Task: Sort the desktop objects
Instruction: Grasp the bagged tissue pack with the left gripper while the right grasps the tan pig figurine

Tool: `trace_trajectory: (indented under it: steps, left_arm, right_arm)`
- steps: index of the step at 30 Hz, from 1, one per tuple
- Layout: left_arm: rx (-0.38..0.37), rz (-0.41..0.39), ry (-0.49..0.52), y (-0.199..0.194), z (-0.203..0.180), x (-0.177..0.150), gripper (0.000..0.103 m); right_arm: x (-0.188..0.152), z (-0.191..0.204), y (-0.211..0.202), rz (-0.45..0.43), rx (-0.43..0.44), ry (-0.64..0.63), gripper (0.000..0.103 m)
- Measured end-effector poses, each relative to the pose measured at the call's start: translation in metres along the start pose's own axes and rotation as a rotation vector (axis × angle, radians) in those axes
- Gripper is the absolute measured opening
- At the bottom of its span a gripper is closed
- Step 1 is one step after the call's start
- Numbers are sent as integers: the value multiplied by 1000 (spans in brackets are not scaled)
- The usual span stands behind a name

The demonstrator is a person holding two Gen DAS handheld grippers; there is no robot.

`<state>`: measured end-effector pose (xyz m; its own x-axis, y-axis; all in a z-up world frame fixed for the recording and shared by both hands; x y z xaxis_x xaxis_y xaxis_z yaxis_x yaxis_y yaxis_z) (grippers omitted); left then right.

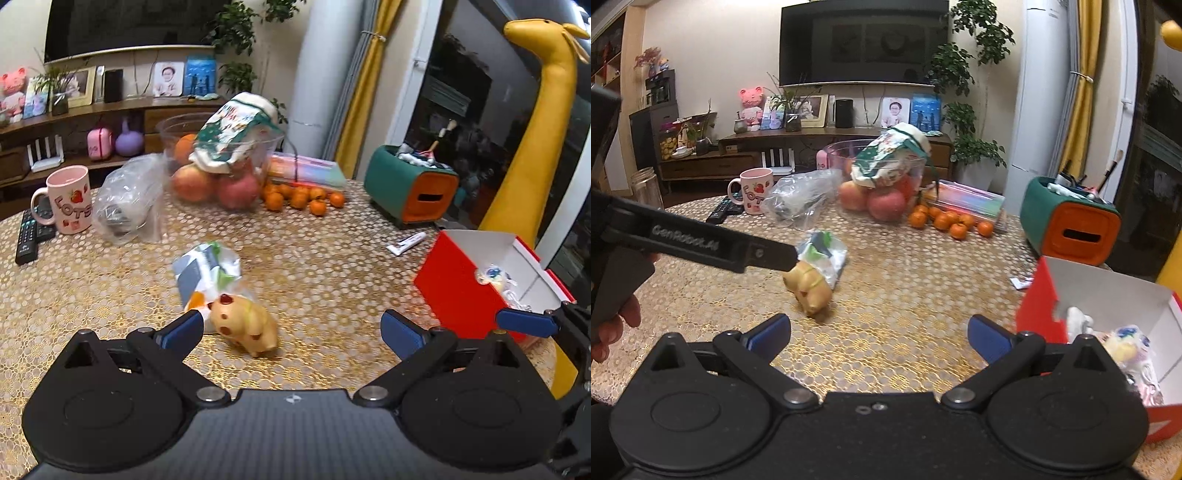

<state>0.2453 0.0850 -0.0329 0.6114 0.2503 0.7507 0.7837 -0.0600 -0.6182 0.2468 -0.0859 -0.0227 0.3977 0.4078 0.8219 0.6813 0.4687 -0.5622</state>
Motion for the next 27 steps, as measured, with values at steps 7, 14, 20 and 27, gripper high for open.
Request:
trace_trajectory:
  steps: [7, 14, 20, 27]
  left_arm:
    - [42, 10, -43, 29, 29, 13, 103]
    - [89, 52, -70, 70, 55, 30, 103]
    - [113, 99, -97, 106, 74, 36, 103]
    - [134, 151, -115, 141, 88, 42, 103]
  right_arm:
    - [1, 11, 25, -1, -27, -3, 102]
    - [4, 20, 59, 21, 8, 28, 102]
    - [5, 34, 85, 41, 47, 22, 102]
    - [7, 46, 114, 67, 95, 8, 101]
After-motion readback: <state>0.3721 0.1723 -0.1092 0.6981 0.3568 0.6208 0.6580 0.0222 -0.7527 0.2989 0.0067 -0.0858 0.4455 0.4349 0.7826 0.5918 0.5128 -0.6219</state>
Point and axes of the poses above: each gripper's, at about its wrist camera, not at the fingertips, and y roughly the way its jaws point, z to its left, x to its top, the point moved 7 cm from there along y, roughly the way its jaws point, and after that the axes turned 4 degrees about -y, right-handed, at the moved point
